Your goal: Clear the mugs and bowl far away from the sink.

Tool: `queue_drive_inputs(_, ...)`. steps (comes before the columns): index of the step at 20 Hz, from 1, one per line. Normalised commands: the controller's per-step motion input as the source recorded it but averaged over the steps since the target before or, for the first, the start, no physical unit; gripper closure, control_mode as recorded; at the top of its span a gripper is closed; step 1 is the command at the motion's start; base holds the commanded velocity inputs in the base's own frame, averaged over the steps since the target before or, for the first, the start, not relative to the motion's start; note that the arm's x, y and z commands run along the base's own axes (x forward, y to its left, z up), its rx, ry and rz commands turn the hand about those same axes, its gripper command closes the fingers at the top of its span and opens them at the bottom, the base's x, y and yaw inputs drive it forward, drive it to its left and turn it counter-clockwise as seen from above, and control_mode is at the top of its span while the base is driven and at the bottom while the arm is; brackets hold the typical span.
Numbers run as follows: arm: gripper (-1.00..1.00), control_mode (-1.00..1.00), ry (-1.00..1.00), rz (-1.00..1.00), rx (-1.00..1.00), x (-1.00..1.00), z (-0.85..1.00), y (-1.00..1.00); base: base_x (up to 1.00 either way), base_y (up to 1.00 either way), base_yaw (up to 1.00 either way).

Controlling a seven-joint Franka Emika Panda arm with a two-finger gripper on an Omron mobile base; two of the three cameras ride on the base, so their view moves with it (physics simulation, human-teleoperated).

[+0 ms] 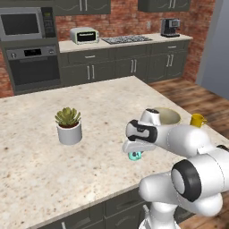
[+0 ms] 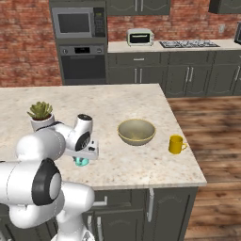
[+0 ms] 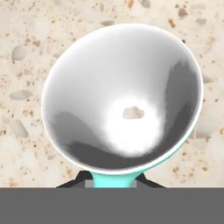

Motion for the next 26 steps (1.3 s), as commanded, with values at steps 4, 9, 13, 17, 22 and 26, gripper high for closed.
queue_drive_inputs(4, -1.00, -1.00, -0.07, 0.00, 0.02, 0.00, -0.42, 0.00, 0.00, 0.00, 0.00)
queue_drive_inputs(9, -1.00, -1.00, -0.13, 0.00, 0.00, -0.17, -0.09, 0.00, 0.00, 0.00, 0.00)
queue_drive_inputs(13, -1.00, -1.00, -0.09, -0.04, 0.00, -0.47, -0.09, -0.11, 0.00, 0.00, 0.00)
queue_drive_inputs(17, -1.00, -1.00, 0.00, -0.06, 0.00, -0.14, -0.08, -0.14, 0.00, 0.00, 0.00)
queue_drive_inputs(22, -1.00, -1.00, -0.06, -0.10, 0.00, -0.41, 0.47, -0.01, 0.00, 0.00, 0.00)
queue_drive_inputs(26, -1.00, -1.00, -0.02, -0.20, 0.01, -0.74, 0.89, -0.19, 0.00, 0.00, 0.00)
